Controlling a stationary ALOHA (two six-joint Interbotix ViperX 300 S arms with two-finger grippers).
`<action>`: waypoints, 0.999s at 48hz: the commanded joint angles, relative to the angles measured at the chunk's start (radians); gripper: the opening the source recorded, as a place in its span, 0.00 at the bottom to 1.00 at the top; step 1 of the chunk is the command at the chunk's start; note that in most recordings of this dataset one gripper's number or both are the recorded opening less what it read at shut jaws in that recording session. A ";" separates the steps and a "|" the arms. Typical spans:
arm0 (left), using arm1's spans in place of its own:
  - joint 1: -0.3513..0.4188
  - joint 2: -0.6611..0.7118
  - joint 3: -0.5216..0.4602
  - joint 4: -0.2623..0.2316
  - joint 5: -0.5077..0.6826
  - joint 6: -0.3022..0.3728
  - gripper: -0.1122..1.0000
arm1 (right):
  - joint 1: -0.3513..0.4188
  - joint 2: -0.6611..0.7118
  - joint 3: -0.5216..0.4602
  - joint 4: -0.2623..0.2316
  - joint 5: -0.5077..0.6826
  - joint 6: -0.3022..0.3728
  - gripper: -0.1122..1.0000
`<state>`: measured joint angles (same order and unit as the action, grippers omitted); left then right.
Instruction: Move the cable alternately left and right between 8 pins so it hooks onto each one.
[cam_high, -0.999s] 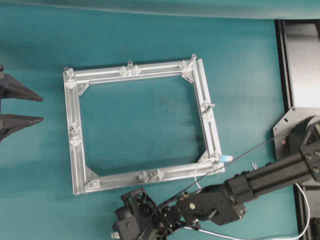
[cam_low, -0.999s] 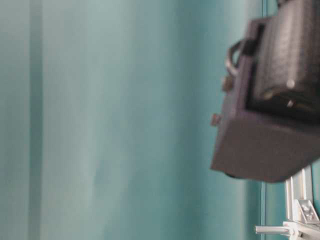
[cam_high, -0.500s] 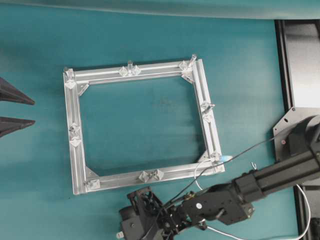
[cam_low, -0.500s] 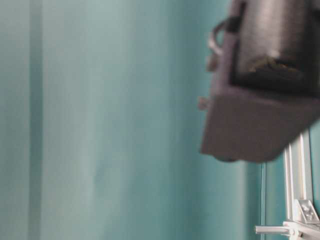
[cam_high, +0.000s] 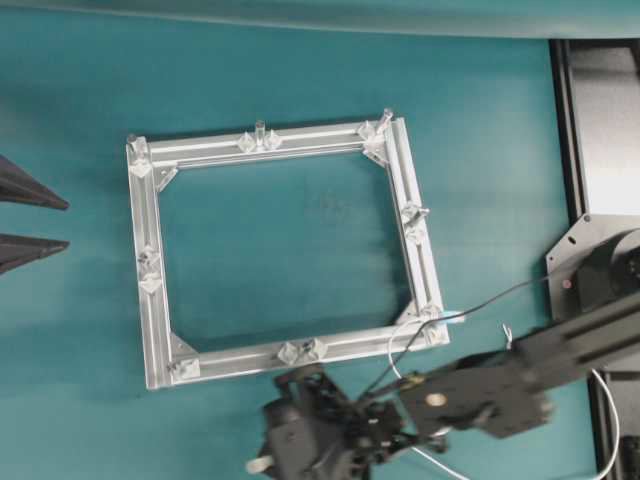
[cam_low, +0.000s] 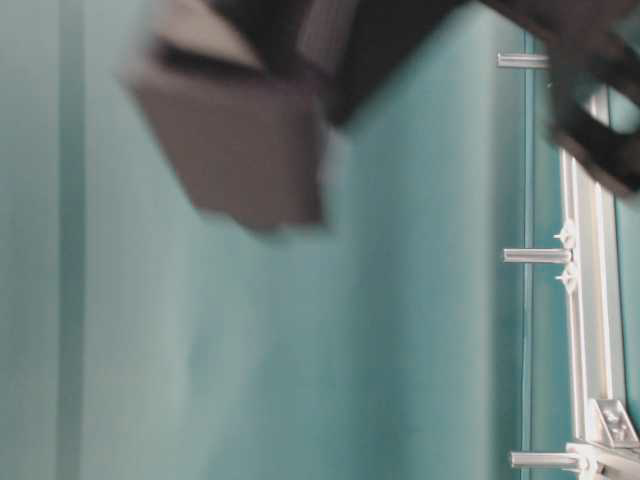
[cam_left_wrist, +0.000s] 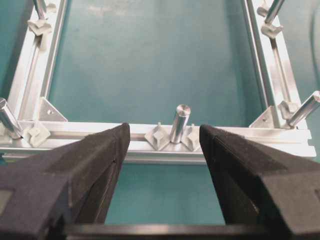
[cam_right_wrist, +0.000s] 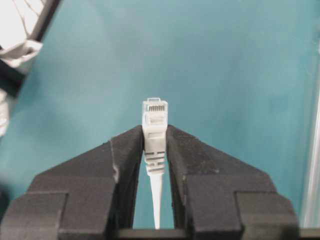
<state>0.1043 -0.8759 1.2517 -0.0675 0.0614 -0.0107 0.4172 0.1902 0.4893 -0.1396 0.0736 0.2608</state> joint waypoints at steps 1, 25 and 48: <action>-0.003 0.005 -0.011 0.003 -0.003 0.006 0.73 | 0.023 -0.100 0.044 -0.002 0.002 0.028 0.25; -0.005 0.005 -0.008 0.003 -0.003 0.008 0.73 | -0.074 -0.216 0.184 -0.061 0.176 0.255 0.25; -0.005 0.003 -0.003 0.003 -0.003 0.008 0.73 | -0.262 -0.278 0.202 -0.238 0.362 0.549 0.25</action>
<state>0.1028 -0.8759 1.2548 -0.0675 0.0629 -0.0107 0.1856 -0.0629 0.7164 -0.3451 0.4065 0.7808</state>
